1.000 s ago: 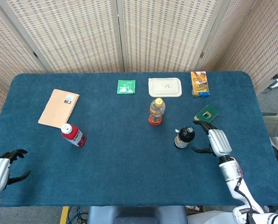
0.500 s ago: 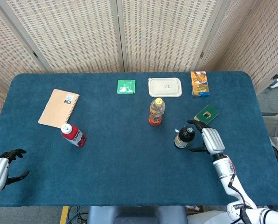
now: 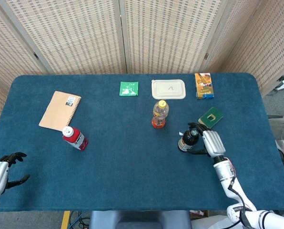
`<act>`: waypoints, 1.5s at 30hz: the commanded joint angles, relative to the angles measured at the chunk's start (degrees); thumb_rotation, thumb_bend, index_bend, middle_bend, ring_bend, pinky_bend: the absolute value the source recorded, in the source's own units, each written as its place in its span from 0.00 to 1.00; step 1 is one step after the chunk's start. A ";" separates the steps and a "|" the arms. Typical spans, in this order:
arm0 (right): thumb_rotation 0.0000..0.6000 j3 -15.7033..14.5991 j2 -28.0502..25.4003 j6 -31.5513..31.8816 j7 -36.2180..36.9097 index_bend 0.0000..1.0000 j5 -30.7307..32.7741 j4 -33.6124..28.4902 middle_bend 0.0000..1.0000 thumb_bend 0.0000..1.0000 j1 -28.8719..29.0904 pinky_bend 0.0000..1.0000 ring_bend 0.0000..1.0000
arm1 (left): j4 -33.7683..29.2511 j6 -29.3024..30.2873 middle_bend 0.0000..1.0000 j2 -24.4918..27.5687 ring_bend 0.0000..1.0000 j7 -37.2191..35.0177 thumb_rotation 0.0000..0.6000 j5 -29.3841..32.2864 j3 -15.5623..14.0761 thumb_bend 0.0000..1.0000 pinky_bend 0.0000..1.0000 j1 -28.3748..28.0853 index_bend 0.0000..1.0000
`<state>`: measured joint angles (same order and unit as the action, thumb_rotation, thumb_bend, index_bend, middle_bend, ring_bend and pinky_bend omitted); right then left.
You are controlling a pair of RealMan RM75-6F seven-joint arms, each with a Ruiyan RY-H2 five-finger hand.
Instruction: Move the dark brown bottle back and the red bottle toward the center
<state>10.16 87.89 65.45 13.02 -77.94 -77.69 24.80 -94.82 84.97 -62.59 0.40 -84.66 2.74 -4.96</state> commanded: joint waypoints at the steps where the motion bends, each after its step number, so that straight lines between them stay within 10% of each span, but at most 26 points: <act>1: 1.00 0.28 0.86 0.83 -0.12 0.27 0.02 0.82 0.34 0.00 0.00 0.37 0.25 | -0.08 0.06 0.45 0.04 0.44 -0.02 1.00 -0.03 0.00 0.11 0.62 0.03 0.36; 18: 1.00 1.44 4.50 2.51 -0.43 0.49 1.17 4.96 0.52 0.14 0.34 0.58 0.45 | -0.30 -0.30 0.45 0.24 0.44 -0.04 1.00 0.33 0.00 0.11 0.62 0.02 0.36; 45: 1.00 8.31 2.95 -0.75 -1.10 0.50 6.76 5.90 0.53 0.14 4.79 0.59 0.46 | 0.22 -0.15 0.45 0.26 0.44 0.56 1.00 1.18 0.46 0.11 0.62 0.11 0.36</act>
<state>18.21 90.83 65.08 12.19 -71.58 -72.06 29.23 -94.60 84.82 -62.33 0.96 -83.48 3.20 -4.85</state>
